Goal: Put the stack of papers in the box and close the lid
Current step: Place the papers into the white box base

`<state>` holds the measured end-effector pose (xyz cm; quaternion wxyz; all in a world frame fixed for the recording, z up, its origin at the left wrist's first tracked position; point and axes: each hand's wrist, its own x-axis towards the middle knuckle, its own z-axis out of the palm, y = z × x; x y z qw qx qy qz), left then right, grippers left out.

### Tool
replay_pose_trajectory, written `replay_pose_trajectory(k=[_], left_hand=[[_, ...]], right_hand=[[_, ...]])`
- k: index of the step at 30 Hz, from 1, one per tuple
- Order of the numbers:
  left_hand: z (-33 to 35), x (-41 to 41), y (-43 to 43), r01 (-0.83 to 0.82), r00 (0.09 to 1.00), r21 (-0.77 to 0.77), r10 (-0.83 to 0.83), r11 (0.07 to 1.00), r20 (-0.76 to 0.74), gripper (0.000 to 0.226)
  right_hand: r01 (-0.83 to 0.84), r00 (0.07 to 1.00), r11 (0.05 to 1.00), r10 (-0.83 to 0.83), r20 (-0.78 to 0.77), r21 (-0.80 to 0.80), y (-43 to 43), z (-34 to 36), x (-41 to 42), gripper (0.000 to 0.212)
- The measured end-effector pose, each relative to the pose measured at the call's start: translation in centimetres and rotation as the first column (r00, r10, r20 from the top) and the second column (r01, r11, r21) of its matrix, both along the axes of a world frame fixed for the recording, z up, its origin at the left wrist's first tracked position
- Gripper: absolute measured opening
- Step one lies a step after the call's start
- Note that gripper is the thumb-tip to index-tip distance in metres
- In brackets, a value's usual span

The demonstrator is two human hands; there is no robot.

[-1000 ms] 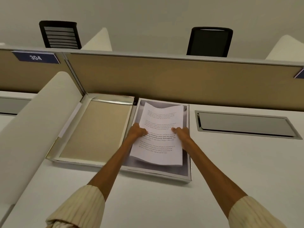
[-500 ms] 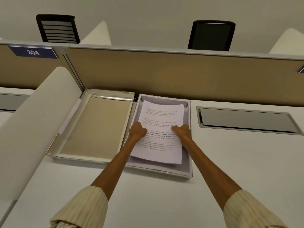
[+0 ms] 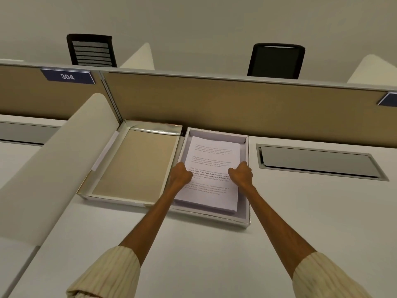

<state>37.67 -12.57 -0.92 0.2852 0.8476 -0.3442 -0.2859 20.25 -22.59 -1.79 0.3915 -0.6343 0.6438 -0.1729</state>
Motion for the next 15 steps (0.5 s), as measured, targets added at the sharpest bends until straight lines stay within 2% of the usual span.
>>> replay_pose_trajectory(k=[2,5,11,15], left_hand=[[0.1,-0.7,1.0,-0.005,0.999,-0.078,0.008,0.997,0.036,0.02],[0.6,-1.5,2.7,-0.055,0.997,-0.196,0.066,0.979,0.049,0.027],[1.0,-2.3,5.9,-0.075,0.991,-0.229,0.099,0.971,0.095,0.033],[0.9,-1.9,8.7,-0.179,0.97,-0.243,0.212,0.953,0.117,0.027]], right_hand=[[-0.036,0.999,0.997,0.034,-0.029,-0.07,1.2,0.2,-0.3,0.043],[-0.076,0.997,0.982,0.069,-0.043,-0.171,3.2,0.4,-0.5,0.049],[-0.119,0.993,0.95,0.112,-0.042,-0.288,6.6,0.9,0.5,0.041],[-0.167,0.985,0.938,0.169,-0.02,-0.304,8.5,0.9,1.9,0.04]])
